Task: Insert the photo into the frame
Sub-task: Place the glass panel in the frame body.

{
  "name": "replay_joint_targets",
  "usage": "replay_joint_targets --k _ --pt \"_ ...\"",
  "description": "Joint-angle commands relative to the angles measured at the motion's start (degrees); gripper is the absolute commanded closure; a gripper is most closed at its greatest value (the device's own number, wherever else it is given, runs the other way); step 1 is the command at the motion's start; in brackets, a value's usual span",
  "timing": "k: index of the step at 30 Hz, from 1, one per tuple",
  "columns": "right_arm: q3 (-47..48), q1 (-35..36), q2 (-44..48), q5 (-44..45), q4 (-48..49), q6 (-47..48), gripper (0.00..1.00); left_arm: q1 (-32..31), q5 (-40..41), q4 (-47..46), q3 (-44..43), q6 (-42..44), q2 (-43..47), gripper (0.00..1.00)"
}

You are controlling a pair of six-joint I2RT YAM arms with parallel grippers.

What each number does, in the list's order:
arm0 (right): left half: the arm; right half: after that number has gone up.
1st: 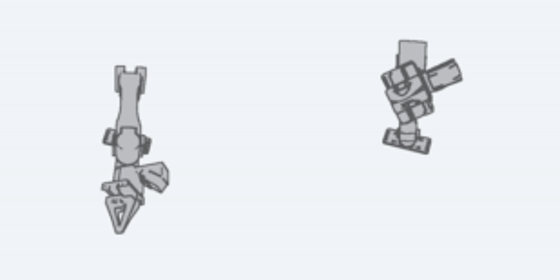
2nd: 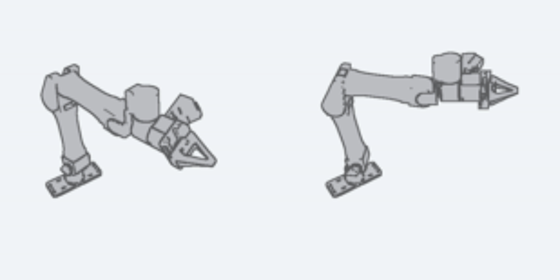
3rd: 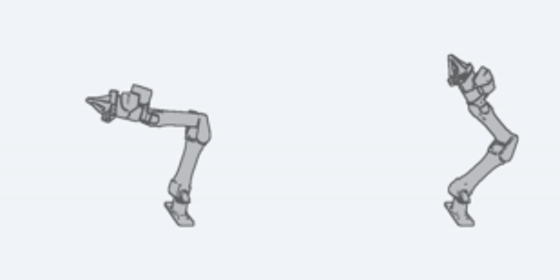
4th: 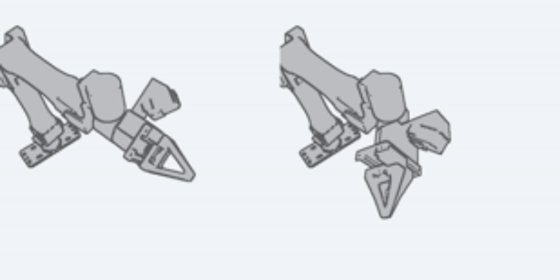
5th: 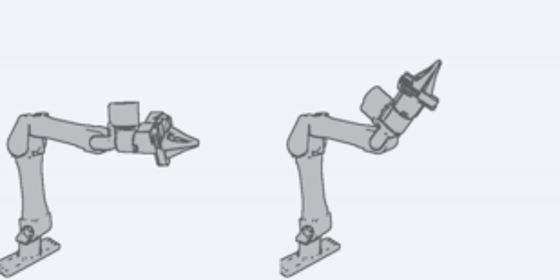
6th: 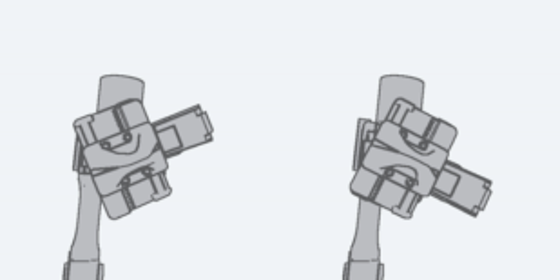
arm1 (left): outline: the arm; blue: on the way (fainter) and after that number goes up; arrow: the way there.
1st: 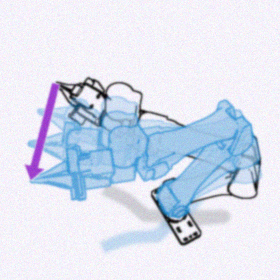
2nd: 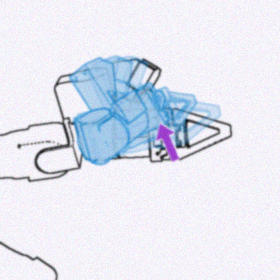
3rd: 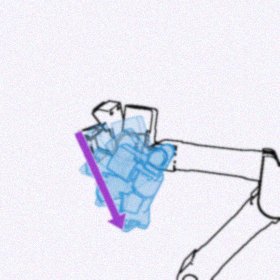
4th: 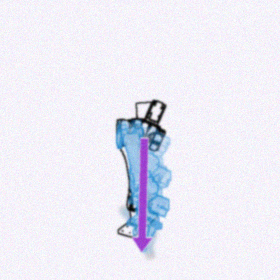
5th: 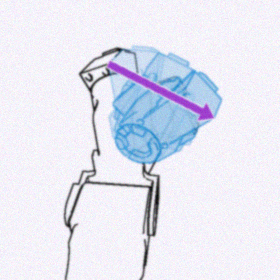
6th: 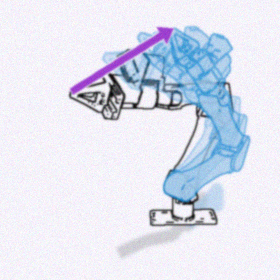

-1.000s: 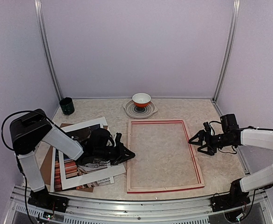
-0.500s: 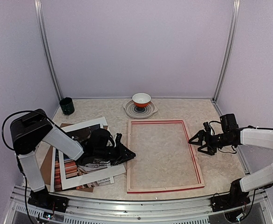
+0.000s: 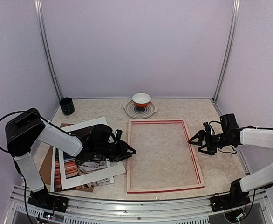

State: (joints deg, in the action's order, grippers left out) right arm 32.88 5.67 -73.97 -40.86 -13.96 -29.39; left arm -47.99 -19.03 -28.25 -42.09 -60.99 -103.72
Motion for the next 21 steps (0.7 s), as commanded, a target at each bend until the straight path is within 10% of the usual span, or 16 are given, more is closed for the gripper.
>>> replay_joint_targets --k 1,21 --pt "1.31 -0.66 -0.39 0.04 -0.48 0.65 0.01 -0.26 2.67 5.94 -2.08 3.33 3.04 0.66" --pt "3.90 -0.59 0.68 4.03 -0.76 0.04 0.01 0.35 12.33 20.11 -9.64 11.98 8.45 0.45"
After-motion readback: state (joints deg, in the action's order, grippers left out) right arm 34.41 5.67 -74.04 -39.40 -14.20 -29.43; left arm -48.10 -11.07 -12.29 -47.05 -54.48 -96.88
